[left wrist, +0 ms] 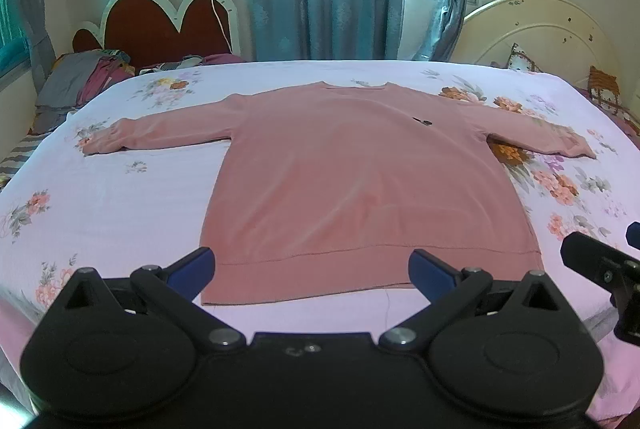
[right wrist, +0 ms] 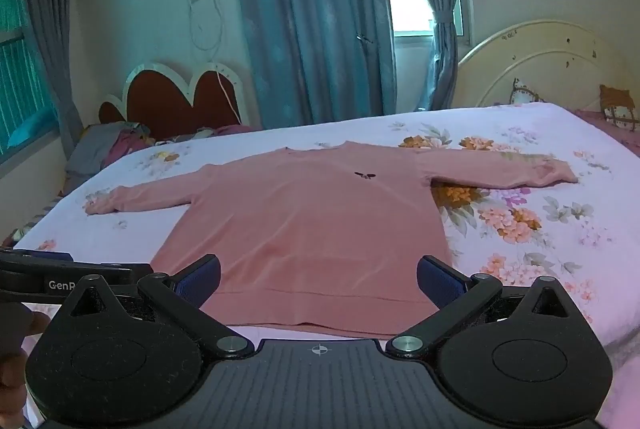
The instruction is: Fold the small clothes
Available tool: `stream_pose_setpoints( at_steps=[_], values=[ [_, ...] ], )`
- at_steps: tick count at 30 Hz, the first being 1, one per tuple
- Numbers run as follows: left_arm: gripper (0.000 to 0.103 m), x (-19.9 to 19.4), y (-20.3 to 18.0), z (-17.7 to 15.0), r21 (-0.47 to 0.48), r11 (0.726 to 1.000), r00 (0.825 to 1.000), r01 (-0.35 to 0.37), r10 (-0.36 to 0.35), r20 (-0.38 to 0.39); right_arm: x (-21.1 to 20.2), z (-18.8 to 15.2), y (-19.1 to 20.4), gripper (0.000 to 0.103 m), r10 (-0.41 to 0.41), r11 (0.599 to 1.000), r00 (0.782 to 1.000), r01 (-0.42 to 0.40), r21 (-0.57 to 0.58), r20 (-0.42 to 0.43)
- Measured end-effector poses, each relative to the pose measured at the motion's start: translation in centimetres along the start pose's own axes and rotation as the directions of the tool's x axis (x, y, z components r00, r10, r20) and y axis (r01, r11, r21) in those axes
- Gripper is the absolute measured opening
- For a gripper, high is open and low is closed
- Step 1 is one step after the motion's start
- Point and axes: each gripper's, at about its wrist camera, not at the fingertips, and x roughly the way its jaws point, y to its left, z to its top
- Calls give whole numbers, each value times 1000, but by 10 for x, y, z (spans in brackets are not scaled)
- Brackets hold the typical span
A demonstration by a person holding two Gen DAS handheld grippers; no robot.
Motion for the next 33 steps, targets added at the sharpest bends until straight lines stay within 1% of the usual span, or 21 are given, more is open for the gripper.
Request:
stream_pose_setpoints(
  at_steps=[15, 20, 33],
  values=[
    [103, -1, 2, 5, -4, 1000, 1000, -10, 10, 11, 5, 2, -6, 103, -22, 1000, 1000, 22, 19, 3],
    [103, -2, 0, 3, -3, 1000, 1000, -12, 12, 13, 6, 2, -14, 103, -25, 999, 1000, 25, 23, 5],
    [103, -2, -4, 3, 1, 1000, 1000, -23, 23, 19, 7, 2, -18, 103, -24, 999, 1000, 24, 24, 3]
  ],
)
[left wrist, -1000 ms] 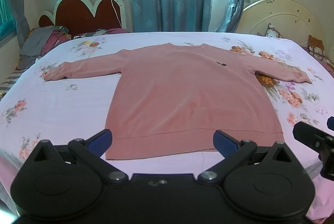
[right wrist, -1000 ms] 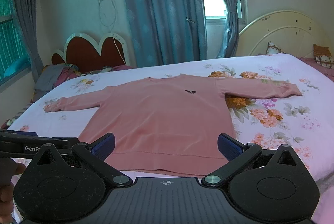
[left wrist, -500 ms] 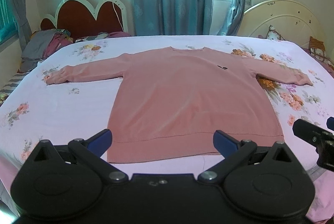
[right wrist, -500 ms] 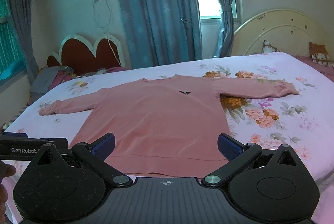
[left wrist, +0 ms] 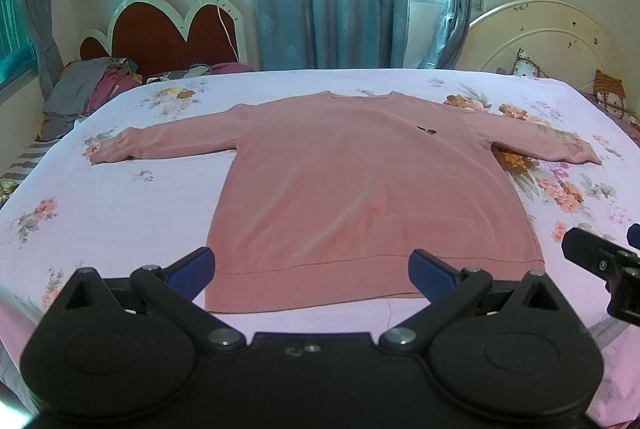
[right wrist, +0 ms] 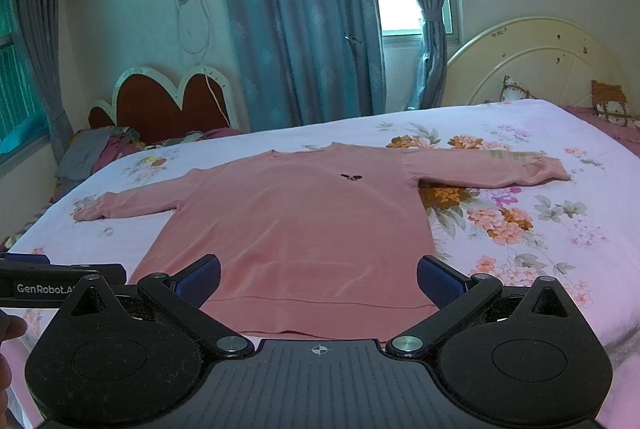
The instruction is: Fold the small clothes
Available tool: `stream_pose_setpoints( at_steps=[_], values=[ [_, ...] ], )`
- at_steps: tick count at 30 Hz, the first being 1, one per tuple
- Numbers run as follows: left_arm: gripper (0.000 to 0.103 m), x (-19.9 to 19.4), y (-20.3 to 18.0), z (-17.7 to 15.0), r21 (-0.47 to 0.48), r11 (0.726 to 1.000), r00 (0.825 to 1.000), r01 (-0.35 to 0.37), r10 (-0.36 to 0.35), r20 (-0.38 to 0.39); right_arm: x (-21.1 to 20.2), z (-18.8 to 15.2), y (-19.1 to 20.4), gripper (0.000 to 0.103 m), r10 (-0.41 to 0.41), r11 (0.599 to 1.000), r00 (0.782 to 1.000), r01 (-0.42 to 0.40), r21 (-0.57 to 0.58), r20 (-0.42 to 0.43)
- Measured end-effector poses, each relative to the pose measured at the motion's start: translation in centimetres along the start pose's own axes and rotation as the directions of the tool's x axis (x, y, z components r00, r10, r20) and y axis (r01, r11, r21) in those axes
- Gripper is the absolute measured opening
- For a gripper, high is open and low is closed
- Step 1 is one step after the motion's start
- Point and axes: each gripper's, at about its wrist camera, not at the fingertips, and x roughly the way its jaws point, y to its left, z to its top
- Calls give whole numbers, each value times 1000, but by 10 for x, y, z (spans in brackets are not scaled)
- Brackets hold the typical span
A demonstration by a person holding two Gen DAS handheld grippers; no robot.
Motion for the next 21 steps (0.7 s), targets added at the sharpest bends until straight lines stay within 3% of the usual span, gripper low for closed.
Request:
stream_pose_setpoints(
  at_steps=[21],
  values=[
    [103, 8, -2, -1, 3, 1000, 1000, -9, 9, -7, 6, 0, -1, 103, -6, 1000, 1000, 6, 10, -9]
  ],
)
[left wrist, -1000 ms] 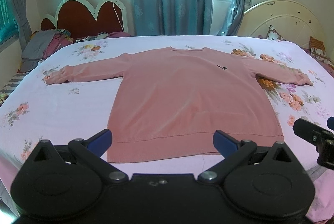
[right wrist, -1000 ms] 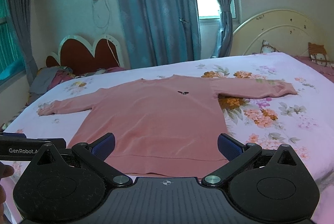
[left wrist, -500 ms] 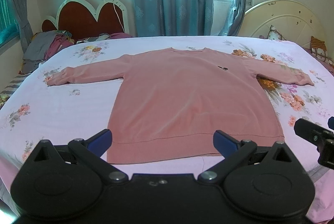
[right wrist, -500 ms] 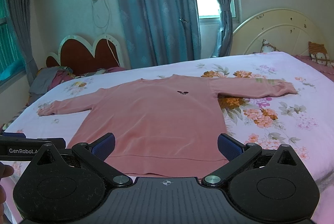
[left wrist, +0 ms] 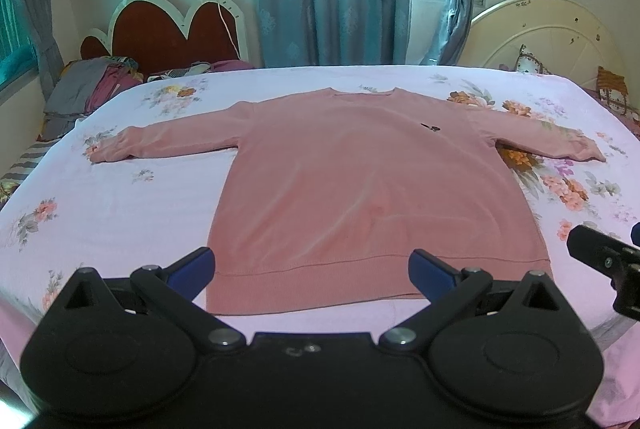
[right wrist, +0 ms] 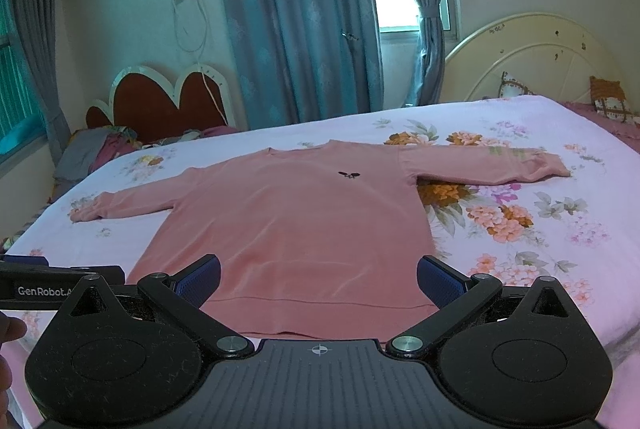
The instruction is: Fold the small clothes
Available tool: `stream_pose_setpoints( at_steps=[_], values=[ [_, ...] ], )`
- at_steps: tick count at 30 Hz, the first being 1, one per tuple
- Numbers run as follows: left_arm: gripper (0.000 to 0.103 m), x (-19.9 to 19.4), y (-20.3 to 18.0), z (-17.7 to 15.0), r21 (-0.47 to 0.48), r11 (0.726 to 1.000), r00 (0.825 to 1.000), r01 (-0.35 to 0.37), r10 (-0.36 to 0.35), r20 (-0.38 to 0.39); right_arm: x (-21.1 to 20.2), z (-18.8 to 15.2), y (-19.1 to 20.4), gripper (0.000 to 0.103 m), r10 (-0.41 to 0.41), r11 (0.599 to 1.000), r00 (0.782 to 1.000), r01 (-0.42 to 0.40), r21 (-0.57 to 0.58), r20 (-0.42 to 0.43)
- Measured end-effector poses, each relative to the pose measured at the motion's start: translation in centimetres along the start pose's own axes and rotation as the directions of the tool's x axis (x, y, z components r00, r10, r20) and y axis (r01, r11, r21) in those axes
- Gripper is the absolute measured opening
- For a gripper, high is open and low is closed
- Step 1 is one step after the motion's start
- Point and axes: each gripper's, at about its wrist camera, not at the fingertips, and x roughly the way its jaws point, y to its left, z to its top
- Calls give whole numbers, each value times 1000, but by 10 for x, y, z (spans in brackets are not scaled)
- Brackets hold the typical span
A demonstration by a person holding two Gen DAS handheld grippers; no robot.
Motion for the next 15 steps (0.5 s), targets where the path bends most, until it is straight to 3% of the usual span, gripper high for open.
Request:
stream_pose_setpoints(
  at_steps=[15],
  values=[
    [103, 12, 10, 3, -7, 1000, 1000, -8, 8, -13, 11, 0, 7, 103, -5, 1000, 1000, 5, 5, -12]
  ],
)
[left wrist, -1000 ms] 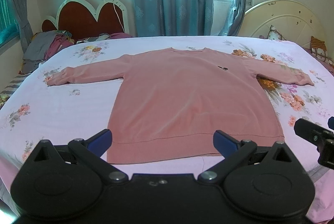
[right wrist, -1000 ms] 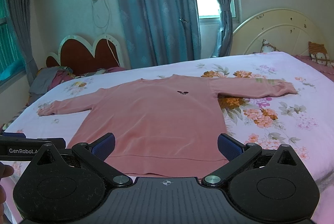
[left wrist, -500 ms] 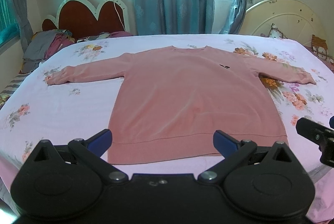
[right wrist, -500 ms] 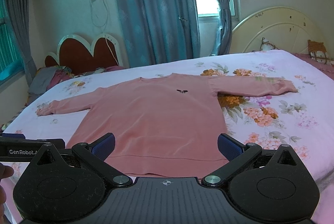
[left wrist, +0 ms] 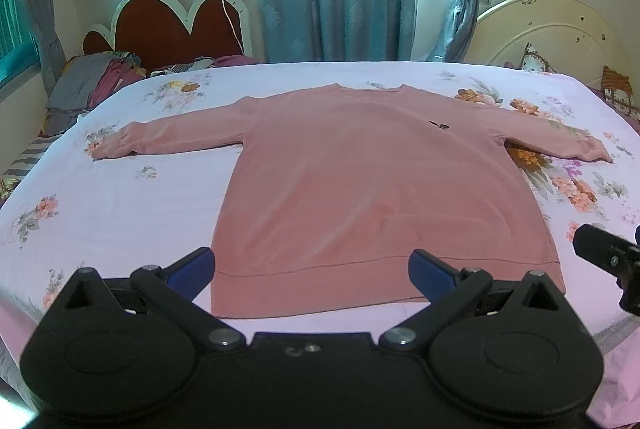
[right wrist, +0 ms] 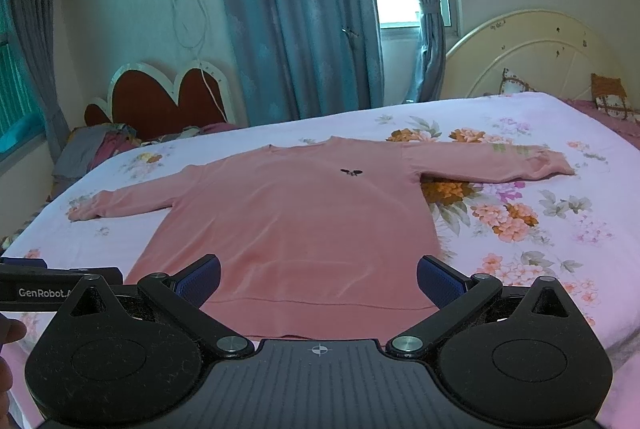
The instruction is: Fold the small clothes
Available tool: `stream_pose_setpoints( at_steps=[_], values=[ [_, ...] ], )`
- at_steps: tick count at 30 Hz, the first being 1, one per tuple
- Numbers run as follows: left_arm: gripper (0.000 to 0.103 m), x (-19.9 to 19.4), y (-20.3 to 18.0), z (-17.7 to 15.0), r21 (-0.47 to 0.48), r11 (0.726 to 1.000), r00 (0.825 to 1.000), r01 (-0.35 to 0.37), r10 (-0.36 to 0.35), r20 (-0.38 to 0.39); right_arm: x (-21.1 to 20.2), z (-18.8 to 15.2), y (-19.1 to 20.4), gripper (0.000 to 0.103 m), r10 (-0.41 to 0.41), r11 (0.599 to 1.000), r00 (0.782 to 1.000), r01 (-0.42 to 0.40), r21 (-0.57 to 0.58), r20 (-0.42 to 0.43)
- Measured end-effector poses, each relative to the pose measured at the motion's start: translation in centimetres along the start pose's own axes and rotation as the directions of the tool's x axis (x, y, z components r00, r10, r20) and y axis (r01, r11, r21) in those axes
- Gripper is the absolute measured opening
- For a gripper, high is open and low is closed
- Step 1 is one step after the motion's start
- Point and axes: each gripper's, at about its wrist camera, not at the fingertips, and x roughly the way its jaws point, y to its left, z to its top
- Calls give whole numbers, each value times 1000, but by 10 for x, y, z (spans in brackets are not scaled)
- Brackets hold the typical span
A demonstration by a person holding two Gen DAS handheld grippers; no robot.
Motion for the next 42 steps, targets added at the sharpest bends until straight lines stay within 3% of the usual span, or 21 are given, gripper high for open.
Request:
stream_pose_setpoints(
  at_steps=[18, 42],
  values=[
    [103, 37, 7, 15, 25, 1000, 1000, -9, 10, -24, 36, 8, -5, 103, -55, 998, 998, 55, 28, -28],
    [103, 168, 32, 100, 103, 989, 994, 105, -100, -48, 150, 58, -8, 103, -242, 959, 968, 249, 134, -63]
  ],
)
